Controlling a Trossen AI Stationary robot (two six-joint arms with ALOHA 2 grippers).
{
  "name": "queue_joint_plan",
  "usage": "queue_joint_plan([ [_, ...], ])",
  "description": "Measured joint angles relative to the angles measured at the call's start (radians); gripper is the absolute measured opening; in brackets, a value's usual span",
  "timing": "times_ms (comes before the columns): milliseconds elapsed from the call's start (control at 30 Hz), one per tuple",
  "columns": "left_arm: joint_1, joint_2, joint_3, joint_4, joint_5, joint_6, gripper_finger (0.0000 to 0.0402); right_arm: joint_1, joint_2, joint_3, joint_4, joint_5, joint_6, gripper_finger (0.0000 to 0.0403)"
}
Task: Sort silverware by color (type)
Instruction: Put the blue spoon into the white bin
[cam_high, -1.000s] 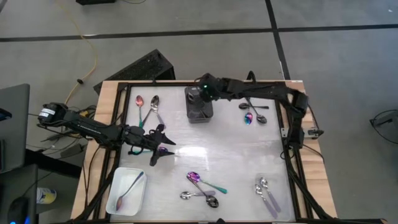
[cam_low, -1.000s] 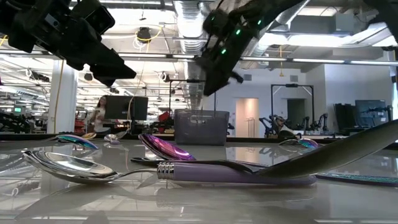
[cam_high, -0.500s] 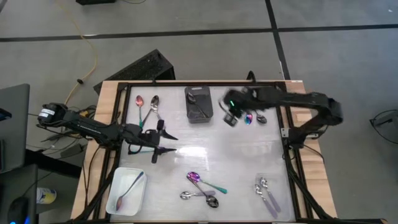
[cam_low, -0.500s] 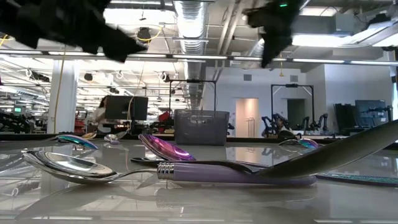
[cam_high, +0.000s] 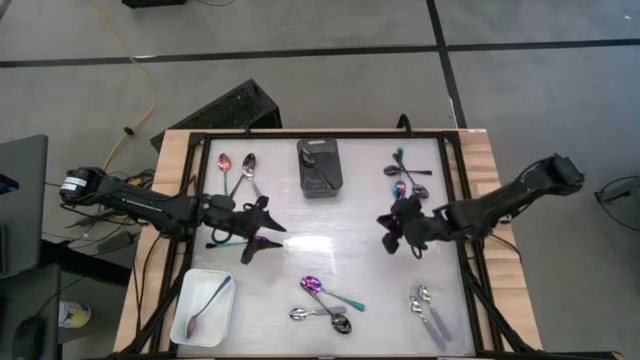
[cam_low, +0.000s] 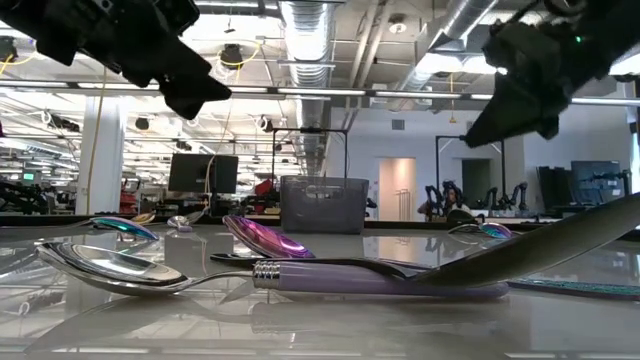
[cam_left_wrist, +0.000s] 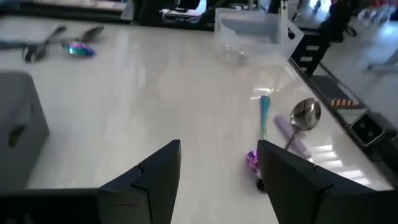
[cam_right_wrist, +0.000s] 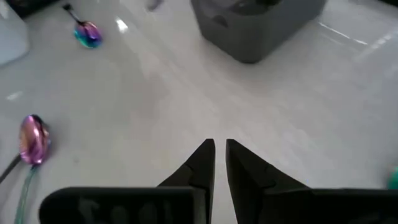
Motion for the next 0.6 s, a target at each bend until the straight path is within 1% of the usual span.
queue_joint_plan([
  [100,0.0,0.0,0.008,-0.032,0.008,-0.044,0.0197,0.015,0.032,-0.044,0.084,0.012,0.001,0.0066],
  [167,0.0,0.0,0.008,-0.055,0.008,-0.082,0.0197,0.02,0.071,-0.046,0.14,0.024,0.0,0.0066],
  [267,-0.001,0.0,0.009,-0.09,0.021,-0.18,0.0197,0.019,0.125,-0.047,0.202,0.026,-0.007,0.0066],
  [333,0.0,0.0,0.009,-0.123,0.062,-0.238,0.0197,0.019,0.163,-0.047,0.248,0.027,-0.01,0.0066],
  [433,-0.002,0.0,0.01,-0.185,0.152,-0.295,0.0196,0.019,0.213,-0.047,0.292,0.026,-0.015,0.0066],
  [533,-0.002,0.0,0.043,-0.349,0.199,-0.321,0.0196,0.019,0.253,-0.047,0.335,0.025,-0.025,0.0066],
  [600,-0.002,0.0,0.078,-0.506,0.18,-0.324,0.0196,0.019,0.265,-0.047,0.355,0.02,-0.031,0.0066],
])
